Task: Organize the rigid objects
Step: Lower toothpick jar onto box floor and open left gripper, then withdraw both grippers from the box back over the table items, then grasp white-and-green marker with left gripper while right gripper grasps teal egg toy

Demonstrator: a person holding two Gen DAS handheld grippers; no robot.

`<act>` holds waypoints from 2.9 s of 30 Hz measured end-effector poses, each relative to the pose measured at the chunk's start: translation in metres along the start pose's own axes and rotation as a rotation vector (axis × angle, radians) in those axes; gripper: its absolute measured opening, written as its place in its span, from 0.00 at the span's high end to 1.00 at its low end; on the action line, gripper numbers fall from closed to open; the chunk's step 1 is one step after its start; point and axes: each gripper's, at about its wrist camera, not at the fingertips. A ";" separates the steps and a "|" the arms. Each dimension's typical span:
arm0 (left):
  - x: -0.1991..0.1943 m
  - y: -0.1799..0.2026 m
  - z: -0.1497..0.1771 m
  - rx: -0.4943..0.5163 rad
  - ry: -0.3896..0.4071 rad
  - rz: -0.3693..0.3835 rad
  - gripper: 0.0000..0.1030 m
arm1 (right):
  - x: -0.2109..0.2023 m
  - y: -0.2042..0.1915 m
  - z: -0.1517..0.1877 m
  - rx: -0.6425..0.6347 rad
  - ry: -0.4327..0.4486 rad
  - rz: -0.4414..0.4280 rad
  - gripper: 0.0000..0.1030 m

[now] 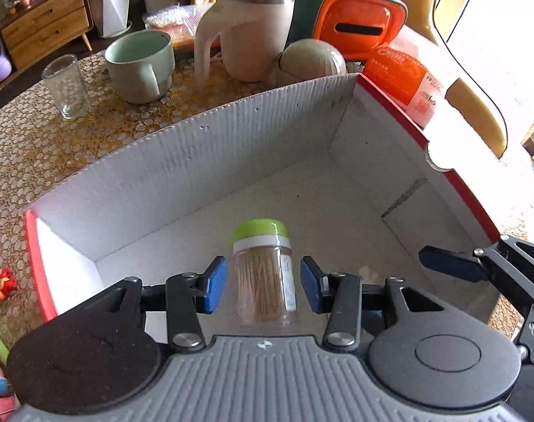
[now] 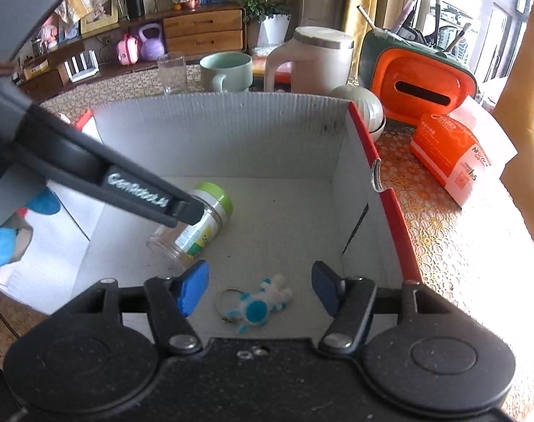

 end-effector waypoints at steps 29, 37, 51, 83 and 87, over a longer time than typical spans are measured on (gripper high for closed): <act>-0.134 -0.026 0.081 0.039 0.204 0.024 0.40 | -0.080 -0.053 0.007 0.054 0.155 -0.062 0.13; -0.161 -0.041 0.105 0.035 0.246 0.017 0.33 | -0.094 -0.071 0.016 0.070 0.193 -0.094 0.05; -0.199 -0.087 0.149 -0.005 0.323 -0.014 0.20 | -0.108 -0.113 0.022 0.042 0.237 -0.139 0.04; -0.162 -0.222 0.245 -0.255 0.270 -0.070 0.00 | -0.017 -0.261 0.047 -0.265 0.087 -0.261 0.09; -0.147 -0.223 0.251 -0.263 0.232 -0.050 0.00 | 0.000 -0.269 0.051 -0.298 0.059 -0.283 0.13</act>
Point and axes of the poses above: each gripper's, at about its wrist camera, not at the fingertips, and x roughly the way its jaws point, y to its right, z to its underside, and after that the axes turned 3 degrees about x, right-handed
